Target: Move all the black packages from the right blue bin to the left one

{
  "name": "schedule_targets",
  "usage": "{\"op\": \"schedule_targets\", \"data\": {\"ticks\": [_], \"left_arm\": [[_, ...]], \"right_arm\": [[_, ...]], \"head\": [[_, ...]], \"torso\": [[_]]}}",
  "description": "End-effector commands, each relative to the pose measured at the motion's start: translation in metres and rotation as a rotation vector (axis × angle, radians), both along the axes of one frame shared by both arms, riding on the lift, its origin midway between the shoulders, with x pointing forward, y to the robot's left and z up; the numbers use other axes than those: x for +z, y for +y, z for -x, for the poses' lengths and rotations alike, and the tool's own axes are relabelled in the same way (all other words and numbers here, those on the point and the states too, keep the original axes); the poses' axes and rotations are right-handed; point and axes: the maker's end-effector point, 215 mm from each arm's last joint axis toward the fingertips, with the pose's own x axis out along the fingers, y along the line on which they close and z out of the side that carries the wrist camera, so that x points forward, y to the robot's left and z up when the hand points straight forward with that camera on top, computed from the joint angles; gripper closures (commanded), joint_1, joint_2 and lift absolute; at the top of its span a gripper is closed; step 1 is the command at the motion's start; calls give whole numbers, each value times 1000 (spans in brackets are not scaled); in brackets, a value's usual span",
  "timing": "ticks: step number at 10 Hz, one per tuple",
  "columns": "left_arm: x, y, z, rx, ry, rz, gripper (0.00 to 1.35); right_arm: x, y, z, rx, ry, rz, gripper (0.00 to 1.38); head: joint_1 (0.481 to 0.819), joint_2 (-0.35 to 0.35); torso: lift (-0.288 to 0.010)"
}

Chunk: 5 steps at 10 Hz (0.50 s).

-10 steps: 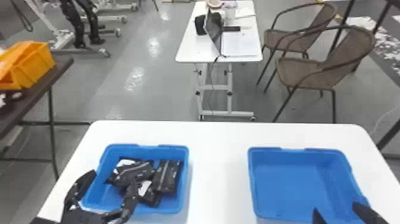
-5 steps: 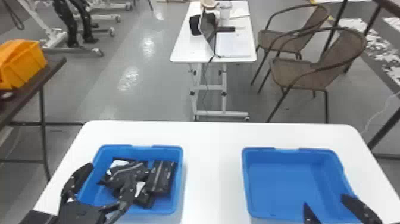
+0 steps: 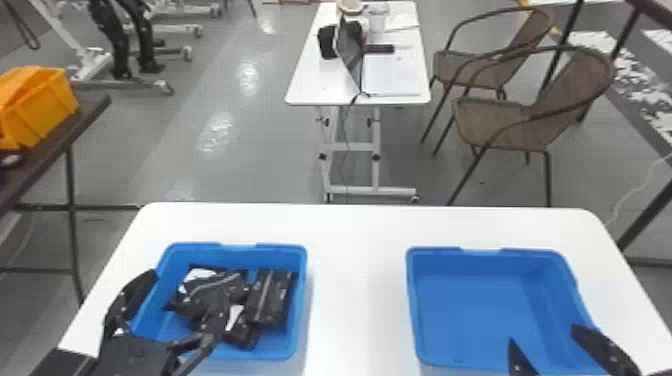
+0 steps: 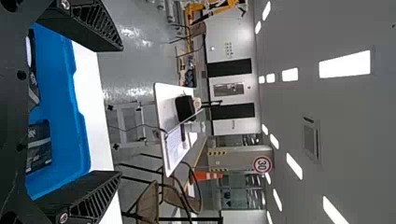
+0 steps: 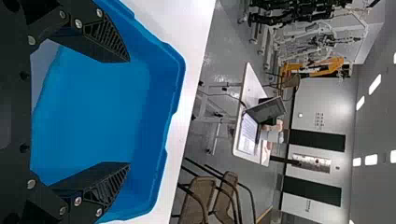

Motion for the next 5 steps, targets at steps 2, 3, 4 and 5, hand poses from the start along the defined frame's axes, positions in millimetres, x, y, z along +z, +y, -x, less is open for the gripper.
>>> {"op": "schedule_targets", "data": {"ticks": [2, 3, 4, 5], "left_arm": [[0, 0, 0, 3, -2, 0, 78], [1, 0, -1, 4, -7, 0, 78], [3, 0, -3, 4, -13, -2, 78], [4, 0, -4, 4, -16, -2, 78]], "right_arm": [[-1, 0, 0, -2, 5, -3, 245], [-2, 0, 0, -2, 7, -1, 245], [-1, 0, -1, -2, 6, 2, 245], [-1, 0, -1, -1, 8, 1, 245]], "head": [[695, 75], [695, 76], [695, 75], [695, 75]], "torso": [[-42], [-42], [-42], [-42]]}}
